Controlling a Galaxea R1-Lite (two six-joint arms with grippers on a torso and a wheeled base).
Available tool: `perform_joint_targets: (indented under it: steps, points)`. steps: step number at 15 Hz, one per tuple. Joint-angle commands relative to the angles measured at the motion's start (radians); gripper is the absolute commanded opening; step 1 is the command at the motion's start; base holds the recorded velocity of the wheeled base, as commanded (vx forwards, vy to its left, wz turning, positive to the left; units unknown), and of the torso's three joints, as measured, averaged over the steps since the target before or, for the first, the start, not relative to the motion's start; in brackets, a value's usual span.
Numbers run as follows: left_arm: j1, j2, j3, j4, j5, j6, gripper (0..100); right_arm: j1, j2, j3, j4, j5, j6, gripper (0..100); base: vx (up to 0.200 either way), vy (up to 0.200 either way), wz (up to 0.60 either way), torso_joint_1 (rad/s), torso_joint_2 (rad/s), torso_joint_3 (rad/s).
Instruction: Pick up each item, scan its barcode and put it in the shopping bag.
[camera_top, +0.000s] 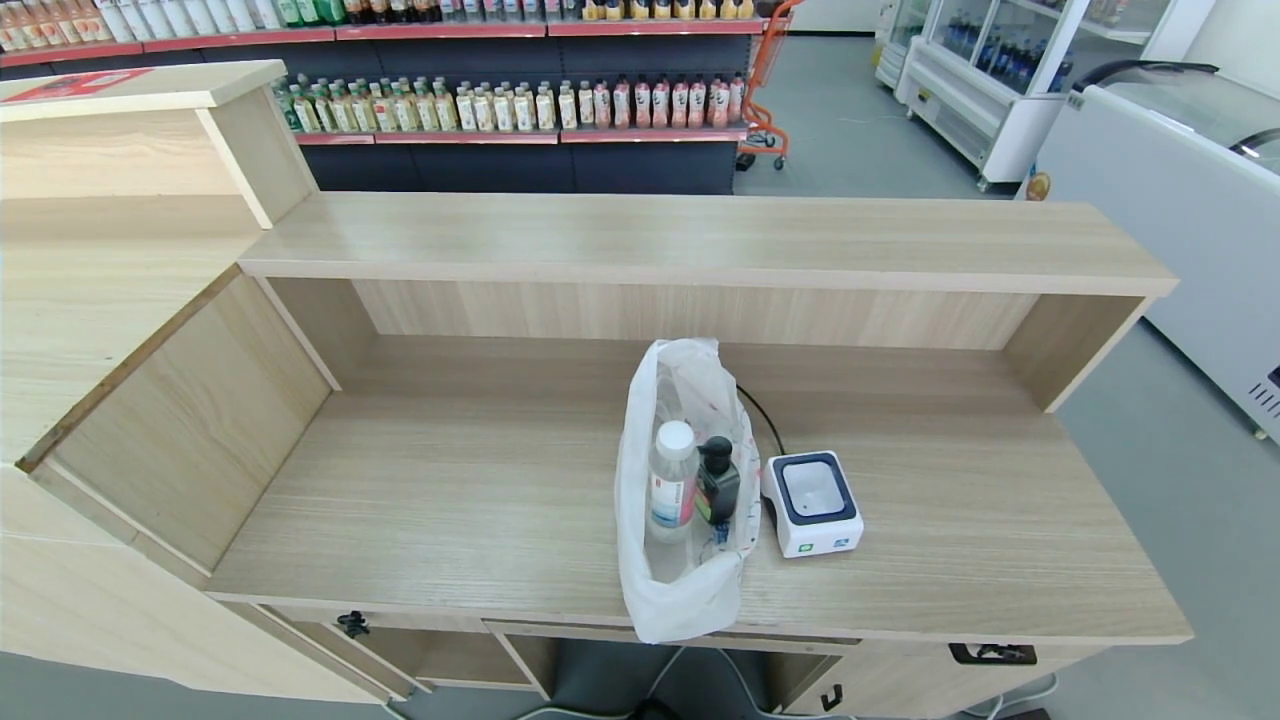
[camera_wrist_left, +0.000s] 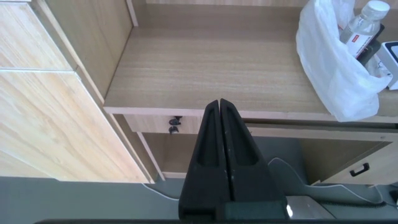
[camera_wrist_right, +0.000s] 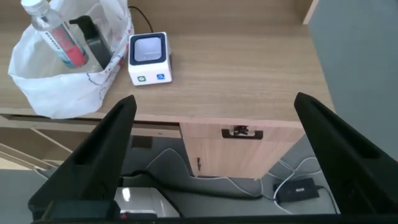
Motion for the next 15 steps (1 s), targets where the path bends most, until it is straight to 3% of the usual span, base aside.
perform_joint_targets:
  steps: [1, 15]
  points:
    - [0.000, 0.001, 0.000, 0.000, 0.000, 0.000, 0, -0.041, -0.056, 0.000, 0.018, 0.040, -0.009, 100, 0.000, 0.000, 0.00, 0.000, 0.00, 0.000]
    - [0.000, 0.001, 0.000, 0.000, 0.000, 0.000, 0, -0.041, -0.073, 0.000, 0.024, 0.038, -0.029, 100, 0.000, 0.000, 0.00, 0.000, 0.00, 0.000]
